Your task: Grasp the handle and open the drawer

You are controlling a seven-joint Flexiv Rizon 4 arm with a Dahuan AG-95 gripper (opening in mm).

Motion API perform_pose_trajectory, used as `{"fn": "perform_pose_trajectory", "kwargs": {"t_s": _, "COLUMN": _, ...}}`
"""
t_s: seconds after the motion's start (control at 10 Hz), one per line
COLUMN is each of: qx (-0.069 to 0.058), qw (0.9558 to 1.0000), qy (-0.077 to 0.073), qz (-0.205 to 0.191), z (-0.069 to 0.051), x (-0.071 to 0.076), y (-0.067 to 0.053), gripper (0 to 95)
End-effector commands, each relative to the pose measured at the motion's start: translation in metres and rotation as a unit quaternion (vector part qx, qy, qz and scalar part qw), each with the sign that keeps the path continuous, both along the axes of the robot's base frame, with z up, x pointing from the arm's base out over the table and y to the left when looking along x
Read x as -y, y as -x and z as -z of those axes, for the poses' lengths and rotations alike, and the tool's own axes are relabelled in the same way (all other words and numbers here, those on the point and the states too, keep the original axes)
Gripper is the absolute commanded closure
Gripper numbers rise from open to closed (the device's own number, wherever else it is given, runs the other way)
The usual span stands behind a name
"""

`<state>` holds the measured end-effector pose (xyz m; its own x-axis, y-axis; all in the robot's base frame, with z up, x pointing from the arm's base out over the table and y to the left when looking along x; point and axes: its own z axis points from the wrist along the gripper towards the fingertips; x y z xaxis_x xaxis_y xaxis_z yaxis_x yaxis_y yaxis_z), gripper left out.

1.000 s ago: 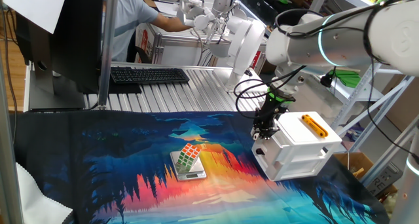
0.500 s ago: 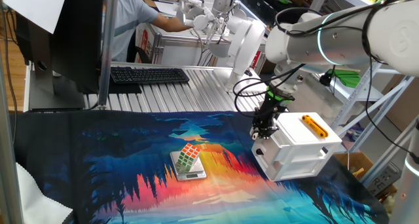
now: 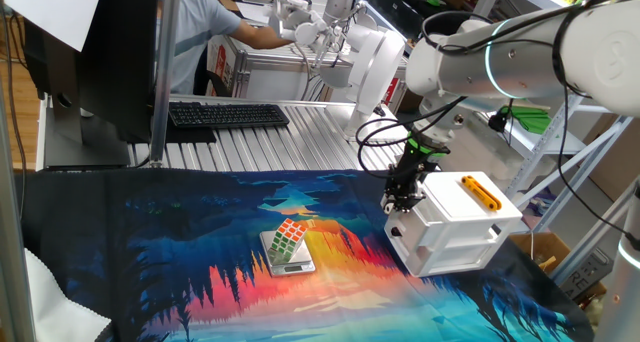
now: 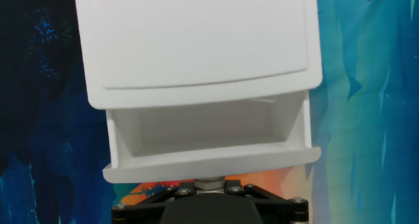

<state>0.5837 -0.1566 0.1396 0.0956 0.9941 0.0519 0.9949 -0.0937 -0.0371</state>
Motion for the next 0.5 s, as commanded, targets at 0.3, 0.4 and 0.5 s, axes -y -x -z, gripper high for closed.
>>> {"fn": "perform_pose_trajectory", "kwargs": {"t_s": 0.3, "qx": 0.000, "qw": 1.0000, "qy": 0.000, "qz": 0.000, "z": 0.0004, "x": -0.0045, "y": 0.0004, "gripper": 95.0}}
{"fn": "perform_pose_trajectory", "kwargs": {"t_s": 0.4, "qx": 0.000, "qw": 1.0000, "qy": 0.000, "qz": 0.001, "z": 0.0001, "x": -0.0066, "y": 0.0000, "gripper": 95.0}}
{"fn": "perform_pose_trajectory", "kwargs": {"t_s": 0.5, "qx": 0.000, "qw": 1.0000, "qy": 0.000, "qz": 0.004, "z": -0.0008, "x": -0.0097, "y": -0.0008, "gripper": 95.0}}
